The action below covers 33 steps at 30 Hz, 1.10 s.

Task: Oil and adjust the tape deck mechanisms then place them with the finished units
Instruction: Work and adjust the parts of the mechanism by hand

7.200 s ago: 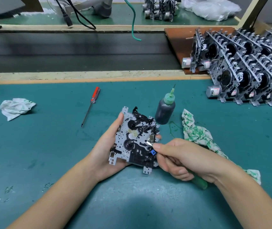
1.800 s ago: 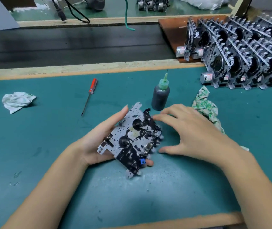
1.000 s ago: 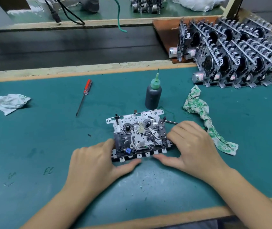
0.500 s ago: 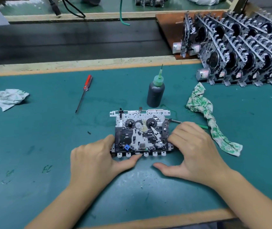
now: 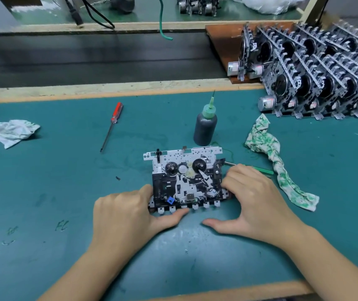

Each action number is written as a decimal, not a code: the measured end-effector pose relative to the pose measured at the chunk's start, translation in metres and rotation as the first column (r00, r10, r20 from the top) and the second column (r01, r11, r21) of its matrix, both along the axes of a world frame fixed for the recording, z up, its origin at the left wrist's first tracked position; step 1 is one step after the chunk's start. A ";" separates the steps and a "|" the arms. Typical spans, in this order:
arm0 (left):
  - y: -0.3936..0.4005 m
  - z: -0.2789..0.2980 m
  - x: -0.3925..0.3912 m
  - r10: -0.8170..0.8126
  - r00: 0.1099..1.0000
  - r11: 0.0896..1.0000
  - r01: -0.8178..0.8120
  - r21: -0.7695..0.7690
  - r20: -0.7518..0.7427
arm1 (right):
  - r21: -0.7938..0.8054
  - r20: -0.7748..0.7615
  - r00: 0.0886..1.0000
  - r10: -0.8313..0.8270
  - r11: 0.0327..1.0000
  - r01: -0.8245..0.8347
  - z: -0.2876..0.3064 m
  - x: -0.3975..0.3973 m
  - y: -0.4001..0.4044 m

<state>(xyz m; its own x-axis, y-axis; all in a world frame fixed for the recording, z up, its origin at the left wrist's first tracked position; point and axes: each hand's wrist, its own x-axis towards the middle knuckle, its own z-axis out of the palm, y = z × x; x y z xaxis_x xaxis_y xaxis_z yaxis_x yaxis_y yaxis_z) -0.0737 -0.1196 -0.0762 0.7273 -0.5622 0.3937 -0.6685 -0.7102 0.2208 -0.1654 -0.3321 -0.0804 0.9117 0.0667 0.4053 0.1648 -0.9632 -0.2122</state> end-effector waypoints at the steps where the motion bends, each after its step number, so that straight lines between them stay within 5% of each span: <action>1: 0.000 0.001 0.000 0.001 1.000 1.000 -0.001 0.003 0.017 | 0.002 -0.013 1.000 -0.003 1.000 0.003 0.000 0.000 0.000; 10: -0.002 0.002 -0.001 0.015 0.999 1.000 -0.015 -0.001 0.041 | 0.024 -0.009 1.000 -0.012 1.000 0.012 0.000 0.001 0.000; 26: 0.007 0.002 0.003 -0.194 0.981 0.981 0.194 -0.011 0.001 | -0.035 0.110 0.965 -0.236 0.970 0.241 0.001 0.000 0.015; 33: 0.005 0.003 -0.003 -0.074 0.997 0.997 0.074 -0.002 -0.021 | -0.061 0.098 0.994 -0.049 0.997 0.055 0.000 -0.003 0.003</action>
